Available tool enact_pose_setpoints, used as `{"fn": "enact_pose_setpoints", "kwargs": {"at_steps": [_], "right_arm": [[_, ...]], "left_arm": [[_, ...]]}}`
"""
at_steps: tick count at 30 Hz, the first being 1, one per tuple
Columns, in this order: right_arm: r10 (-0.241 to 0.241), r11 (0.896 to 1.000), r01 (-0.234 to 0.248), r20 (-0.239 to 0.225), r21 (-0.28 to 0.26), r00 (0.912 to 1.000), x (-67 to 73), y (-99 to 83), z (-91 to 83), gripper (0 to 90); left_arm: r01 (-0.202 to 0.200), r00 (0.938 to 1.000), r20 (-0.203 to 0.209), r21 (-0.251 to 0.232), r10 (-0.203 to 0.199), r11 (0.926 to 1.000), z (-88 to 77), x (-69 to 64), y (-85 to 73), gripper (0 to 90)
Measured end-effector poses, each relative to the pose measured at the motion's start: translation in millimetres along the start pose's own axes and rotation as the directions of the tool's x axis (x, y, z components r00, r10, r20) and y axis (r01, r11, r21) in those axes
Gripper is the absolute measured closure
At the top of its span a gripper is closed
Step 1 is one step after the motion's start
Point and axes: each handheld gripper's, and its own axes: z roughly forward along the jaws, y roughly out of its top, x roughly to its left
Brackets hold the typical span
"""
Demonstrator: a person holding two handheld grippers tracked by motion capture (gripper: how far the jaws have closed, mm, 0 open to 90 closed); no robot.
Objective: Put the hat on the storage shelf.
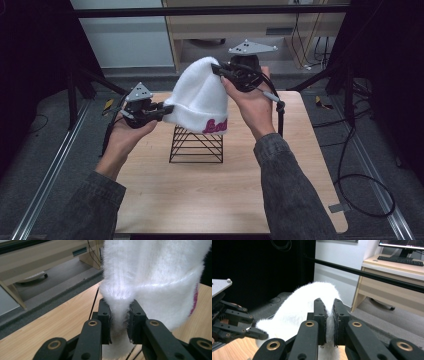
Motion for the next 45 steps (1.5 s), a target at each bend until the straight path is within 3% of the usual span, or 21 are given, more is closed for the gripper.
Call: {"fn": "enact_pose_setpoints", "kwargs": {"at_steps": [12,15,29,36,45], "right_arm": [[-0.009,1.0,0.008,0.021,0.03,0.9997,-1.4,-10.4,17.1,83.9],[-0.007,0.999,0.006,0.016,0.035,0.9998,0.0,-13.7,19.8,83.9],[-0.027,0.998,0.028,-0.02,0.049,0.9994,11.8,-19.7,22.1,83.9],[-0.034,0.997,0.035,-0.019,0.07,0.9993,12.2,-24.1,29.3,83.8],[-0.05,0.995,0.054,-0.043,0.081,0.9978,21.4,-29.3,24.6,83.7]], "left_arm": [[-0.007,0.9986,-0.053,0.019,0.008,0.9998,7.5,5.9,-6.8,76.2],[0.016,0.9984,-0.054,0.013,-0.015,0.9998,9.5,8.0,-12.7,76.2],[0.03,0.9983,-0.051,0.019,-0.029,0.9994,9.0,12.7,-30.9,76.5],[0.03,0.9982,-0.054,0.034,-0.028,0.999,10.4,16.3,-35.5,76.5],[0.023,0.9991,-0.035,0.041,-0.022,0.9989,1.9,14.0,-46.5,76.4]]}}
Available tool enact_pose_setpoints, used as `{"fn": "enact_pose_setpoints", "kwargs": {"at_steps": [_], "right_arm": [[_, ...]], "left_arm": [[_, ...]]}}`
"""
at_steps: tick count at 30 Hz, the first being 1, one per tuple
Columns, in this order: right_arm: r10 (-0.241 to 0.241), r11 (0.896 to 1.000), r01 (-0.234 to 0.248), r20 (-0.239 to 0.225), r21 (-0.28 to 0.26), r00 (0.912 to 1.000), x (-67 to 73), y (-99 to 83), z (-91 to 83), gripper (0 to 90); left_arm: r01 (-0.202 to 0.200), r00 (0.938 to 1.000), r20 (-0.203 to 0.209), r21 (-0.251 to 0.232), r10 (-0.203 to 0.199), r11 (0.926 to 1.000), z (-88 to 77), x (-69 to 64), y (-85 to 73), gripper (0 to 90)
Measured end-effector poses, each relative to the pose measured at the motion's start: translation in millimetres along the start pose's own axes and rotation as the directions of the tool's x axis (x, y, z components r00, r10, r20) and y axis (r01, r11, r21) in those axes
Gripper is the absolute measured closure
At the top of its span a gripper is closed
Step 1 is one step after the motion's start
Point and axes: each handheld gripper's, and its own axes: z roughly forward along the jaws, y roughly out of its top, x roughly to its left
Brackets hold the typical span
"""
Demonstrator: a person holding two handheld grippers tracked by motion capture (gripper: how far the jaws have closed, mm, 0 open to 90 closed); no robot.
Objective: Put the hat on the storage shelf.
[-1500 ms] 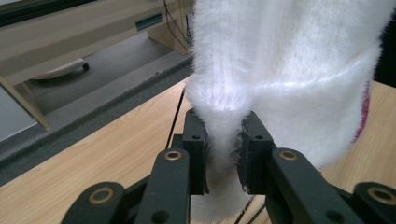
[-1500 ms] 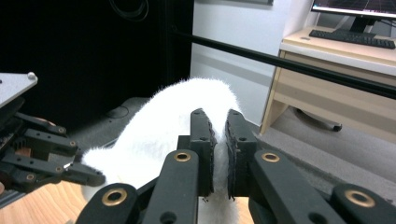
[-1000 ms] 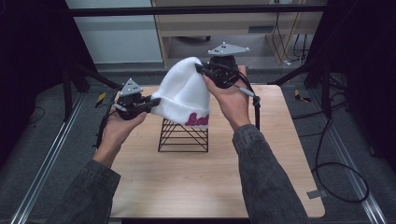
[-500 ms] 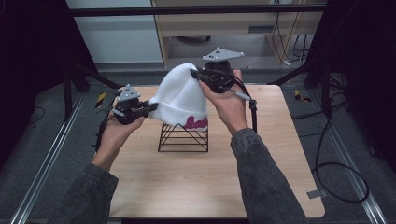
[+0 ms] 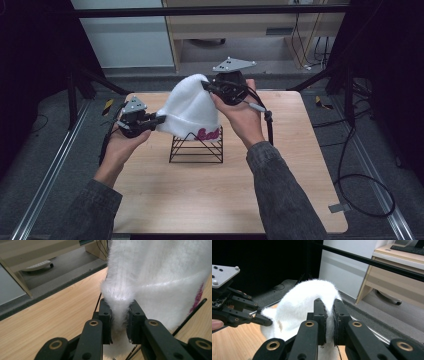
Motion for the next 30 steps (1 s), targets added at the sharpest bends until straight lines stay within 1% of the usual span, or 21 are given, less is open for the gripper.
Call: {"fn": "enact_pose_setpoints", "kwargs": {"at_steps": [8,9,11,16,23,26,30], "right_arm": [[-0.016,1.0,0.016,-0.02,0.013,0.9997,8.4,-2.3,-3.1,83.6],[-0.025,0.999,0.026,-0.029,0.019,0.9993,10.3,-3.4,-4.1,83.6],[-0.03,0.999,0.031,-0.035,0.027,0.9989,11.8,-4.4,-4.7,83.5],[-0.03,0.999,0.032,-0.047,0.034,0.9984,13.8,-7.4,-5.2,83.4],[-0.05,0.997,0.054,-0.069,0.06,0.9963,19.6,-14.3,-4.7,83.2],[-0.058,0.995,0.064,-0.076,0.073,0.9954,22.3,-18.3,-5.7,83.2],[-0.058,0.994,0.065,-0.082,0.084,0.995,23.4,-24.6,-5.9,83.1]], "left_arm": [[-0.011,0.9998,0.017,0.01,0.01,0.9999,-0.6,-4.0,-8.6,76.2],[-0.012,0.9997,0.019,0.012,0.012,0.9999,-0.3,-4.7,-10.3,76.2],[-0.014,0.9996,0.026,0.017,0.013,0.9998,0.7,-6.2,-14.1,76.2],[-0.022,0.9992,0.035,0.021,0.021,0.9996,1.5,-8.5,-20.3,76.1],[-0.018,0.9986,0.05,0.032,0.017,0.9993,4.1,-10.7,-32.2,76.1],[-0.023,0.9981,0.059,0.037,0.021,0.9991,5.9,-12.4,-36.8,76.1],[-0.022,0.9978,0.064,0.048,0.019,0.9986,8.4,-14.2,-42.3,76.1]]}}
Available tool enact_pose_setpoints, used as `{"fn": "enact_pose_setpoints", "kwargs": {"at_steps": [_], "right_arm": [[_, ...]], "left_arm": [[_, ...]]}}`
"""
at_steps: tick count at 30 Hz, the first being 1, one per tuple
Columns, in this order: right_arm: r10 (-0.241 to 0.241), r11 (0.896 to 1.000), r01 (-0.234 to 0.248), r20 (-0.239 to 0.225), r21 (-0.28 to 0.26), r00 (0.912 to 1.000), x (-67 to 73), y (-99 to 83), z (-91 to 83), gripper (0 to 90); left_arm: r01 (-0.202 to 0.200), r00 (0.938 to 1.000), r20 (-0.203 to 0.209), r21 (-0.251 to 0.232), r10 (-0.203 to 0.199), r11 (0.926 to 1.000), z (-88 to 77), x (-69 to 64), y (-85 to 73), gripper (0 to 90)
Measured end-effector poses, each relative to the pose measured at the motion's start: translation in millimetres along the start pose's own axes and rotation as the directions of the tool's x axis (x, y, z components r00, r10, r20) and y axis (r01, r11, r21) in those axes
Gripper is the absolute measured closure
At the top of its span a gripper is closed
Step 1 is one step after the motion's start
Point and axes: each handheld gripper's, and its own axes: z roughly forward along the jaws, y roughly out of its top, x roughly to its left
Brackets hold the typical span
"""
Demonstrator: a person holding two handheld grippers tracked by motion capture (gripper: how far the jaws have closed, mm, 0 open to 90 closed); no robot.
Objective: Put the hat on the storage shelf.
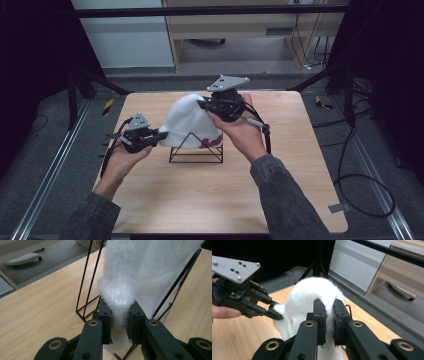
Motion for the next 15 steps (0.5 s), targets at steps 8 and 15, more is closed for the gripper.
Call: {"fn": "enact_pose_setpoints", "kwargs": {"at_steps": [8,15], "right_arm": [[0.013,1.0,-0.013,-0.009,0.026,0.9999,0.2,-14.5,3.4,83.1],[0.023,0.999,-0.022,-0.021,0.042,0.9995,3.4,-18.5,6.7,83.0]], "left_arm": [[0.006,1.0,0.006,0.013,-0.006,0.9999,4.8,-1.7,-8.5,76.4],[0.013,0.9998,0.013,0.026,-0.013,0.9996,9.2,-2.1,-15.1,76.7]]}}
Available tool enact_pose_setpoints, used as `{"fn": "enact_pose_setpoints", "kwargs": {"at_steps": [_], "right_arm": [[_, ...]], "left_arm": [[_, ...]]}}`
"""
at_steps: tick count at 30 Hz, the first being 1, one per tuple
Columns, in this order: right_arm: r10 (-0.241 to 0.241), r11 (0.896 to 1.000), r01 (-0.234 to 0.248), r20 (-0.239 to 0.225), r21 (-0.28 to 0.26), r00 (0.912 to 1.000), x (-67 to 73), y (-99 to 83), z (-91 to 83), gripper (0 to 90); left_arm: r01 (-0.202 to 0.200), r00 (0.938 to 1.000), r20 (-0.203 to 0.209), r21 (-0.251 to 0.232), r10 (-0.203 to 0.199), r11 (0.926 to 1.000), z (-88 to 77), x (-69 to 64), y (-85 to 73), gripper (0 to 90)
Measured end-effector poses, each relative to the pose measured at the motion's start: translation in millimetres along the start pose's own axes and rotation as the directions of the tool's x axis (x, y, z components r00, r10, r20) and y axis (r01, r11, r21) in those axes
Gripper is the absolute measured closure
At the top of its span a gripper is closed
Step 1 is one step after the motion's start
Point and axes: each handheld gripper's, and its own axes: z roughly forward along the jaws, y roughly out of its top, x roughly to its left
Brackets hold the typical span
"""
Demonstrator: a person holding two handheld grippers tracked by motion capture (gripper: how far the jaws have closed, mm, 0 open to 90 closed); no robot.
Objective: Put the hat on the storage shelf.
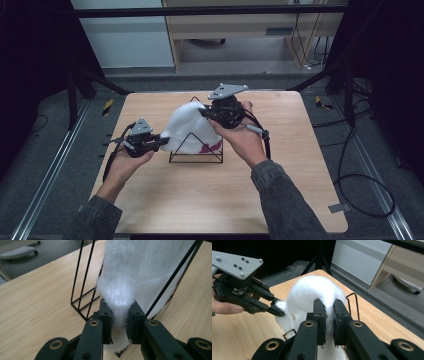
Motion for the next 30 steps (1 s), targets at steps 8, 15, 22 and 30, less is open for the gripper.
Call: {"fn": "enact_pose_setpoints", "kwargs": {"at_steps": [8,15,22,30], "right_arm": [[0.006,1.0,-0.006,-0.009,0.011,0.9999,2.0,-7.7,5.2,82.8],[0.008,1.0,-0.008,-0.01,0.012,0.9999,2.9,-8.5,4.5,82.8],[0.009,1.0,-0.009,-0.015,0.024,0.9998,6.6,-13.0,8.2,82.8],[0.002,0.999,-0.001,-0.027,0.04,0.9996,11.9,-15.1,15.4,82.6]], "left_arm": [[0.005,1.0,0.004,0.007,-0.005,1.0,1.0,0.7,-6.1,76.9],[0.013,0.9998,0.013,0.001,-0.013,0.9999,3.5,-0.4,-9.7,76.9],[0.023,0.9996,0.016,0.019,-0.024,0.9995,9.6,1.4,-18.2,77.1],[0.035,0.999,0.027,0.032,-0.036,0.9989,15.5,3.2,-28.2,77.1]]}}
